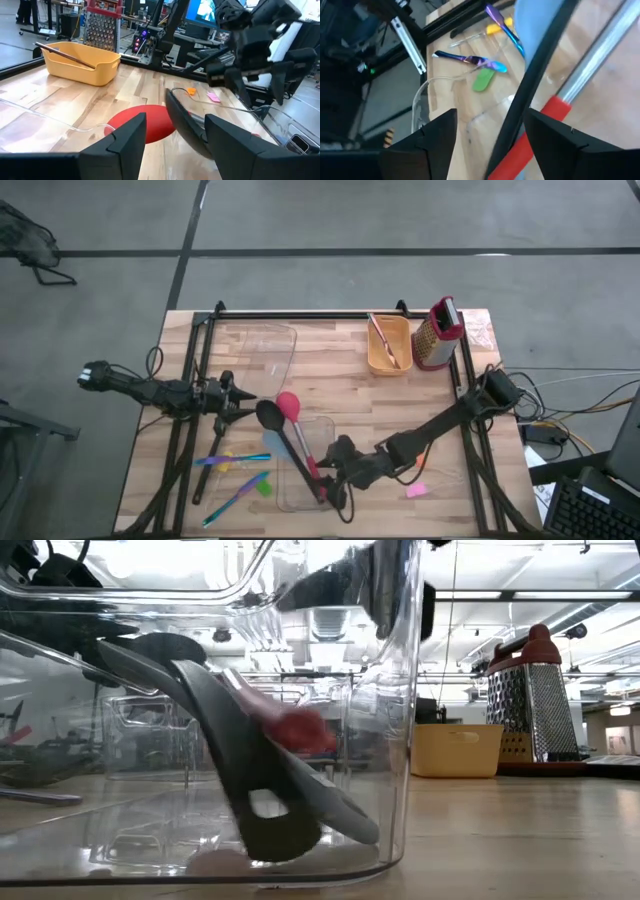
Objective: Pick & Place Kitchen Items
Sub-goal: Put the top blue knife into the yellow bin
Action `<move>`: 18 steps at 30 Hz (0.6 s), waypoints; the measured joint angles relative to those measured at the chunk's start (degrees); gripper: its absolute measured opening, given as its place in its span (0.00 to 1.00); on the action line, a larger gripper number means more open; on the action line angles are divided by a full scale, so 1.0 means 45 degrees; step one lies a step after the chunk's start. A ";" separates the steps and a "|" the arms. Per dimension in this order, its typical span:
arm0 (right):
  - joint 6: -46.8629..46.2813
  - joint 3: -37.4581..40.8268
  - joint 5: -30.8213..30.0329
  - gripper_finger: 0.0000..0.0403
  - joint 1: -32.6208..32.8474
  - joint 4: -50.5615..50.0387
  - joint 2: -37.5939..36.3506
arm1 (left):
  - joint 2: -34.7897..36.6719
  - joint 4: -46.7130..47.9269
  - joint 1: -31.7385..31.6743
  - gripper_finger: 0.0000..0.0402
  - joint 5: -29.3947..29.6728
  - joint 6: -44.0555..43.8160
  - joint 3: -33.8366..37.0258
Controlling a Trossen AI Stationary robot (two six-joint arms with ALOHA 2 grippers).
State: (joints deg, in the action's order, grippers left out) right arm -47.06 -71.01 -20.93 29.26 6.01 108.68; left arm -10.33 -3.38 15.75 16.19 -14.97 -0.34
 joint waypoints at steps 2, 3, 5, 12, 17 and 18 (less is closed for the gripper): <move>0.0868 0.0026 -0.0008 0.58 0.0000 -0.0338 -0.0293 | 0.0000 0.0000 0.0000 0.52 0.0000 -0.0002 0.0000; 0.1184 0.0026 -0.0043 0.58 0.0000 -0.0591 -0.0487 | 0.0000 0.0000 0.0000 0.52 0.0000 0.0000 0.0000; 0.1627 0.0026 -0.0404 0.59 0.0000 -0.1420 -0.0918 | -0.0010 0.0000 0.0000 0.52 0.0005 -0.0002 0.0000; 0.2466 0.0146 -0.2350 0.55 -0.0014 -0.4381 -0.1948 | 0.0000 0.0000 0.0000 0.52 0.0000 -0.0002 0.0000; 0.2520 0.0189 -0.2991 0.51 -0.0010 -0.5639 -0.2341 | 0.0001 -0.0018 0.0000 0.52 0.0010 -0.0002 0.0000; 0.2558 0.0220 -0.3110 0.50 -0.0004 -0.5777 -0.2388 | 0.0005 -0.0036 0.0000 0.52 0.0007 -0.0013 0.0000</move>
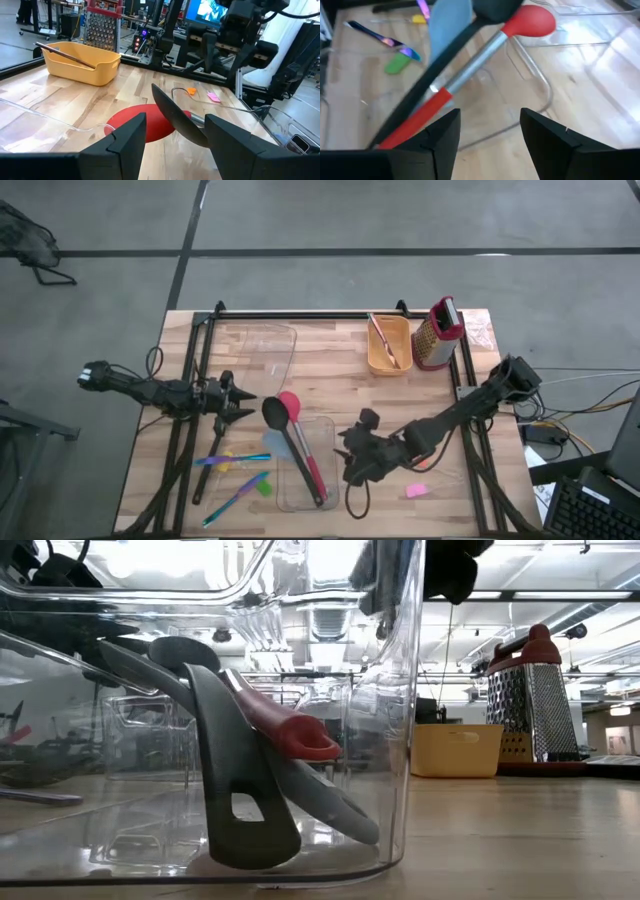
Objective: Pick & Place Kitchen Items
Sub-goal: Put the top blue knife into the yellow bin
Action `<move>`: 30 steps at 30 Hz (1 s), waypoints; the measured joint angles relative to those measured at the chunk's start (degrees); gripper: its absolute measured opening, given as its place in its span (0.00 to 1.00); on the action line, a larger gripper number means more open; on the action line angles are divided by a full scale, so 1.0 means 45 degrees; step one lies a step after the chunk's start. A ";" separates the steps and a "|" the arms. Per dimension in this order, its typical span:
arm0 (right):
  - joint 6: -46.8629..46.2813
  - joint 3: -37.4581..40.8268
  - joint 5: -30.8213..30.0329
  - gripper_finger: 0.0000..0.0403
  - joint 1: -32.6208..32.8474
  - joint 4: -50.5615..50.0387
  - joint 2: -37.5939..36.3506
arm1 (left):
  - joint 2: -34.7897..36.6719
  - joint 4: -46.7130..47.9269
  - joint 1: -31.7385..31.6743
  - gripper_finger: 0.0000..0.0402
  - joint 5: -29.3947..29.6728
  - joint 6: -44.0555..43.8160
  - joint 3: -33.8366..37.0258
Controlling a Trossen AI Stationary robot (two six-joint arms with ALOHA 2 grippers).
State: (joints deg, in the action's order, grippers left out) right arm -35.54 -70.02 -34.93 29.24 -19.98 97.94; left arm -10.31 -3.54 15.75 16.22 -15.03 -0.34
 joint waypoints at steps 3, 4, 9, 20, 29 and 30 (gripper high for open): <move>0.0250 0.0040 -0.0184 0.47 -0.0041 -0.0472 -0.0166 | 0.0024 -0.0143 0.0000 0.52 0.0032 -0.0243 0.0000; 0.0334 0.0098 -0.0192 0.45 -0.0080 -0.0592 -0.0204 | 0.0024 -0.0237 0.0000 0.52 0.0036 -0.0385 0.0000; 0.0873 0.0879 -0.0193 0.29 -0.0461 -0.0759 -0.0736 | 0.0024 -0.1588 -0.0010 0.52 0.0650 -0.1232 0.0000; 0.3141 0.5163 0.1086 0.02 -0.1952 0.2401 -0.4977 | 0.0068 -0.3225 -0.0010 0.52 0.2044 -0.1815 0.0000; 0.5681 0.9262 0.5128 0.02 -0.4368 0.7497 -0.8317 | 0.0097 -0.3150 -0.0015 0.52 0.1736 -0.1457 -0.0737; 0.5745 0.9641 0.5612 0.02 -0.4716 0.7721 -0.8584 | 0.0100 -0.2823 -0.0015 0.52 0.1654 -0.1235 -0.0984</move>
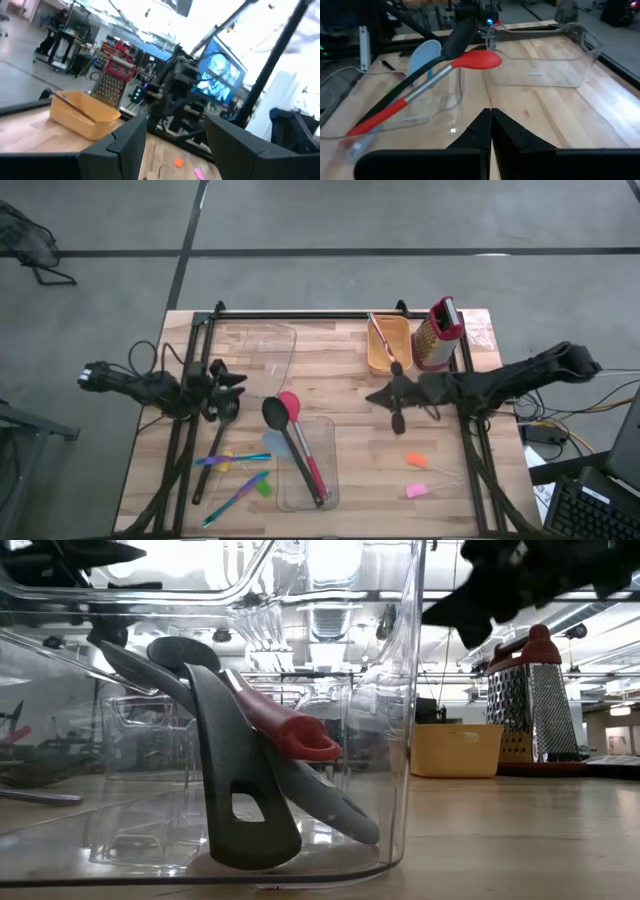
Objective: Pick & Place Kitchen Items
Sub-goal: Put the top blue knife into the yellow bin
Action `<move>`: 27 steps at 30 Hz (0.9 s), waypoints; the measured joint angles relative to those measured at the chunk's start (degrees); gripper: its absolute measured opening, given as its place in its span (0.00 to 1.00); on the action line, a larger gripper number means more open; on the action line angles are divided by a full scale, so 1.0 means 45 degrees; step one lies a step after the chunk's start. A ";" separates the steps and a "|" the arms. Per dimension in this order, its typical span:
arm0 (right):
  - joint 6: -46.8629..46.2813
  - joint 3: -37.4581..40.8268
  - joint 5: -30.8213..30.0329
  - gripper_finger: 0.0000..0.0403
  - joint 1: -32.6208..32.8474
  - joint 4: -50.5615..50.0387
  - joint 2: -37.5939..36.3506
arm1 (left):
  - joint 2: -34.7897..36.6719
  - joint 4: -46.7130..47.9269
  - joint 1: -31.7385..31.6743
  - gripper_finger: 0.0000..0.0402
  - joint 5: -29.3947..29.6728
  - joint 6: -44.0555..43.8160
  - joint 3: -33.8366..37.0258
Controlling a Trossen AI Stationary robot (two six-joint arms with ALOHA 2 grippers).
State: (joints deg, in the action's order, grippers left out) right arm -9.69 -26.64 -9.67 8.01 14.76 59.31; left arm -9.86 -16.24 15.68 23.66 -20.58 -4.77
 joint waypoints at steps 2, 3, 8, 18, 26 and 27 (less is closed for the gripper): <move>-0.0062 0.0585 0.0838 0.02 -0.0642 0.0299 -0.0521 | -0.0008 0.1161 0.0000 0.52 -0.0230 0.0229 -0.0539; -0.0117 0.0836 0.1169 0.02 -0.0963 0.0332 -0.0792 | -0.0008 0.1852 0.0000 0.52 -0.0397 0.0295 -0.0885; 0.0387 0.2015 0.2463 0.02 -0.2226 0.0893 -0.1912 | -0.0049 0.5762 0.0000 0.52 -0.0332 0.0424 -0.2778; 0.0917 0.3829 0.5244 0.02 -0.3708 0.4195 -0.3424 | -0.0085 1.1399 0.0000 0.52 -0.0541 -0.1512 -0.5510; 0.0741 0.4205 0.7353 0.02 -0.4516 0.4081 -0.4102 | -0.0371 1.2261 0.0000 0.51 -0.1552 -0.2428 -0.5121; 0.0820 0.4345 0.7305 0.02 -0.4611 0.4090 -0.4244 | -0.0475 1.2576 0.0000 0.51 -0.1592 -0.2586 -0.5116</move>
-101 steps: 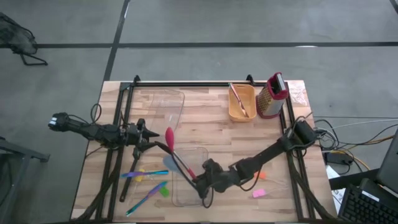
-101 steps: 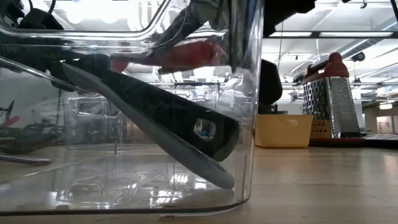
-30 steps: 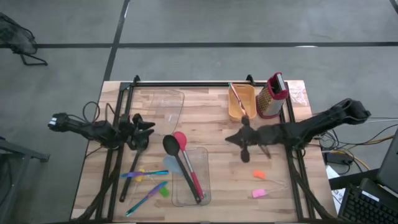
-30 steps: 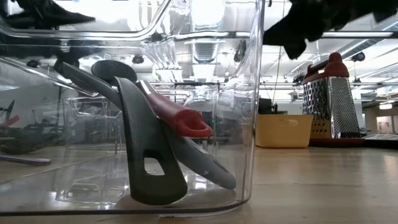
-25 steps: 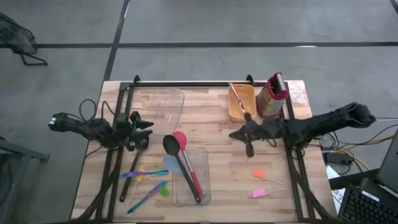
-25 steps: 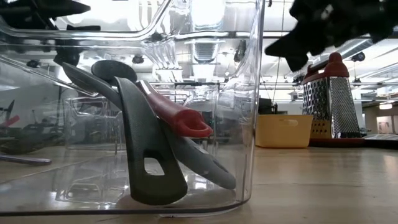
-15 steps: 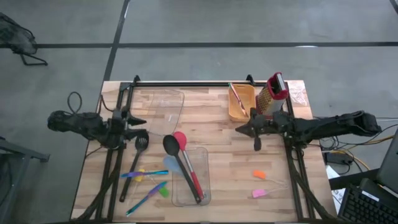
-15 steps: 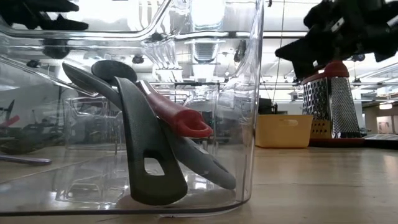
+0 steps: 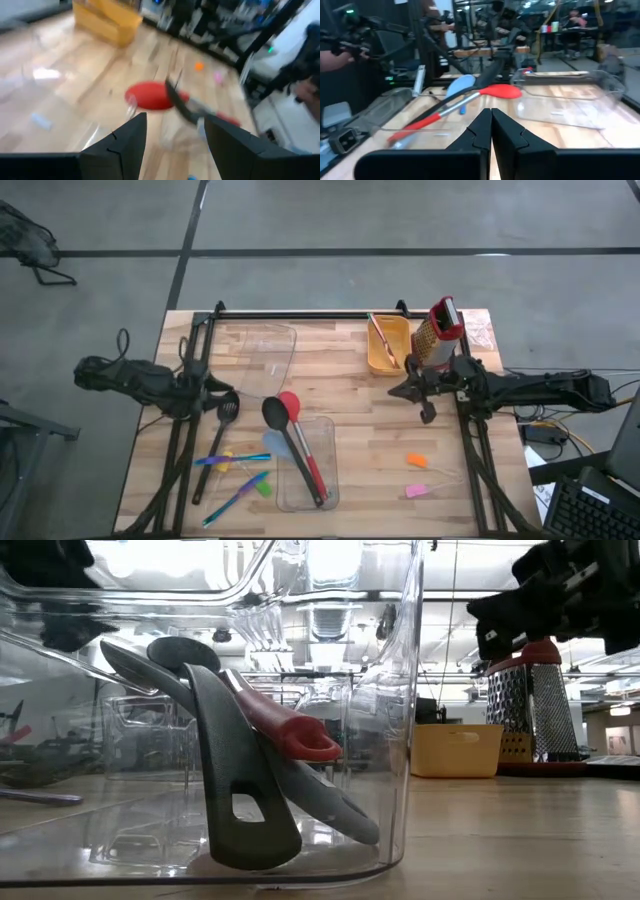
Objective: Pick & Place Kitchen Items
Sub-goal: Put the top blue knife into the yellow bin
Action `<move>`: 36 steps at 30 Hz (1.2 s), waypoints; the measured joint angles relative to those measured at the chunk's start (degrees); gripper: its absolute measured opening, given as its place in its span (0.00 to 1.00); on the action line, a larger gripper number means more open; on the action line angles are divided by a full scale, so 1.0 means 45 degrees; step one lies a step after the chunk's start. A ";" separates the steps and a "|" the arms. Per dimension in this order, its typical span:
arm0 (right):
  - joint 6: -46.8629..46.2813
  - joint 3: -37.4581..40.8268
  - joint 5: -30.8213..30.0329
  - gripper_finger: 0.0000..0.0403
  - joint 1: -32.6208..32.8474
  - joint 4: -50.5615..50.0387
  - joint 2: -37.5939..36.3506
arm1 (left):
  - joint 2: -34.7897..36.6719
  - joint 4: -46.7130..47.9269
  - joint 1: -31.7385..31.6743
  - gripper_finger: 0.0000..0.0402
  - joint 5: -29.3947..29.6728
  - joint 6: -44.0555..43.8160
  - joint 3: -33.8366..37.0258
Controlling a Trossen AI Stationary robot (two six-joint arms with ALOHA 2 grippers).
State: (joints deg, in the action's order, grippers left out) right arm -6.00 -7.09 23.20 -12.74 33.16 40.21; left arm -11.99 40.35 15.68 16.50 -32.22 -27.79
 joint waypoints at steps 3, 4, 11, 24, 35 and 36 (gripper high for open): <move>-0.0239 0.0512 -0.0031 0.02 -0.0314 -0.0038 -0.0525 | -0.0394 0.0651 0.0000 0.51 0.0002 -0.0316 0.0000; -0.0359 0.0683 -0.0037 0.02 -0.0401 -0.0030 -0.0749 | -0.0550 0.0814 0.0000 0.51 -0.0026 -0.0464 0.0000; -0.0867 0.1466 -0.1677 0.02 -0.0659 -0.0855 -0.2460 | -0.2064 0.1461 0.0005 0.51 -0.2076 -0.1324 0.0000; -0.1378 0.1466 -0.1836 0.02 -0.0649 -0.1610 -0.2768 | -0.5381 0.1566 0.1088 0.51 -0.4271 -0.1861 -0.0005; -0.1090 0.1466 -0.0998 0.02 -0.0574 -0.1506 -0.2843 | -0.7721 -0.0736 0.3331 0.51 -0.3354 -0.3782 -0.0097; -0.0968 0.1466 -0.0991 0.02 -0.0486 -0.1489 -0.2843 | -0.7883 -0.0945 0.3467 0.51 -0.3237 -0.3856 -0.0099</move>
State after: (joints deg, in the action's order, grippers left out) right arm -10.35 -0.49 18.74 -14.92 26.46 27.42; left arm -47.46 36.10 31.28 1.93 -49.58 -28.24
